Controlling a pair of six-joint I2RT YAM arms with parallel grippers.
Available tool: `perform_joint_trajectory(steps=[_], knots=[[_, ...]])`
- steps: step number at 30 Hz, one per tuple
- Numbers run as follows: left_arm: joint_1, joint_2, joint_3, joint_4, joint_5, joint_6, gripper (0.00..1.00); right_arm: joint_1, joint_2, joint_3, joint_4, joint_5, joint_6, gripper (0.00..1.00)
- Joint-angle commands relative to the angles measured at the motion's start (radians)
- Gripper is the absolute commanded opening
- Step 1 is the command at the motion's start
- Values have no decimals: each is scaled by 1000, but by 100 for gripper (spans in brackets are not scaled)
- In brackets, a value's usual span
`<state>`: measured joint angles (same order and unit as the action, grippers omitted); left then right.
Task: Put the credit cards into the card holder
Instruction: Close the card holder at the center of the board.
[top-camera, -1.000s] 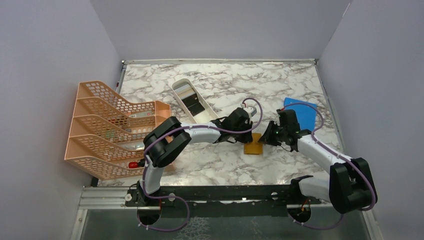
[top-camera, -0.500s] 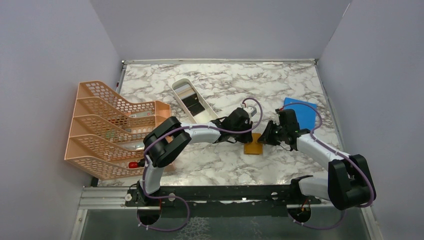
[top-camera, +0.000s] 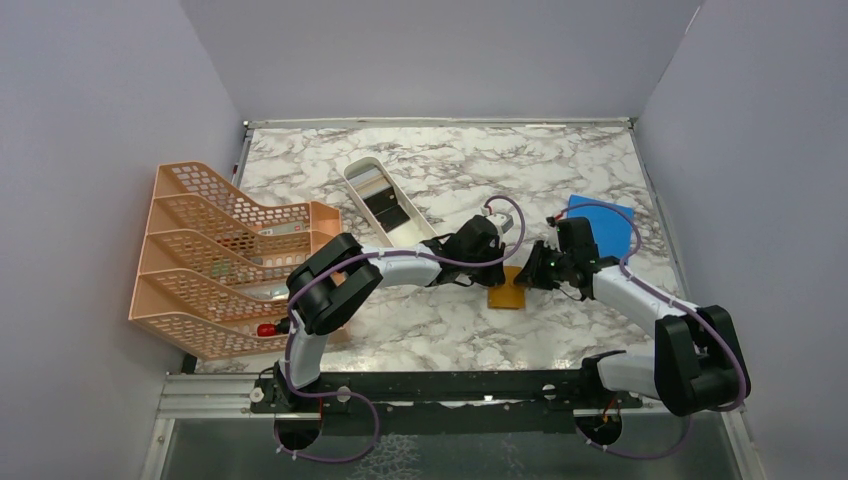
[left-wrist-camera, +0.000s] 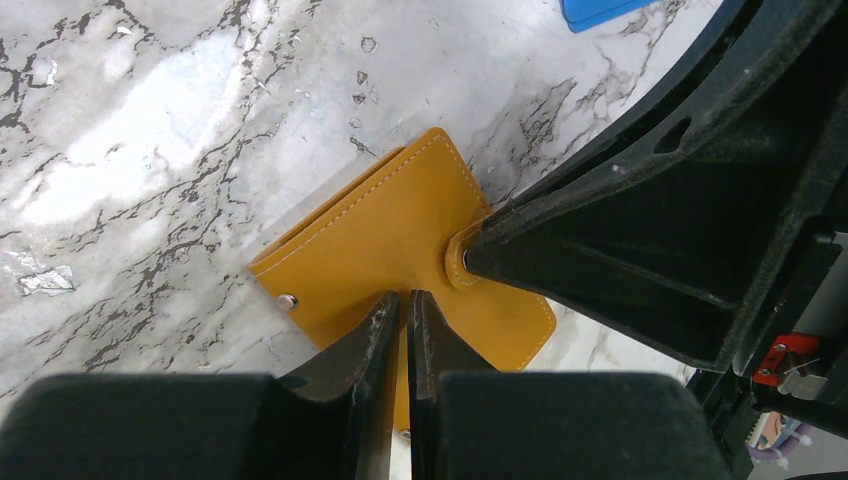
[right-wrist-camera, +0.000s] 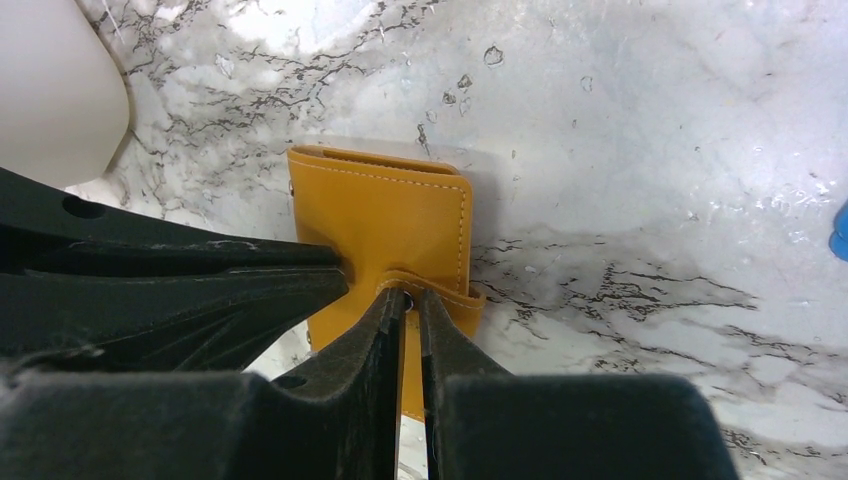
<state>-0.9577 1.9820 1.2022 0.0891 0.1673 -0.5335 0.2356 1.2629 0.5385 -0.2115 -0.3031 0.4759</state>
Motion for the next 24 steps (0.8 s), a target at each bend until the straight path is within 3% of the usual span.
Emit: perform_joint_trajectory(steps=[1, 8, 14, 17, 24], knots=[[-4, 12, -28, -43, -31, 16, 13, 5, 9, 20, -66, -63, -36, 15], [-4, 18, -26, -42, -32, 13, 12, 5, -14, 40, -105, -69, -39, 15], [-4, 15, -29, -42, -35, 13, 12, 5, -66, 57, -125, 22, -11, 15], [-4, 17, -30, -39, -32, 10, 12, 5, -108, 62, -108, 78, -2, 20], [-4, 17, -29, -32, -26, 4, 12, 5, -33, 99, -90, 67, -2, 22]])
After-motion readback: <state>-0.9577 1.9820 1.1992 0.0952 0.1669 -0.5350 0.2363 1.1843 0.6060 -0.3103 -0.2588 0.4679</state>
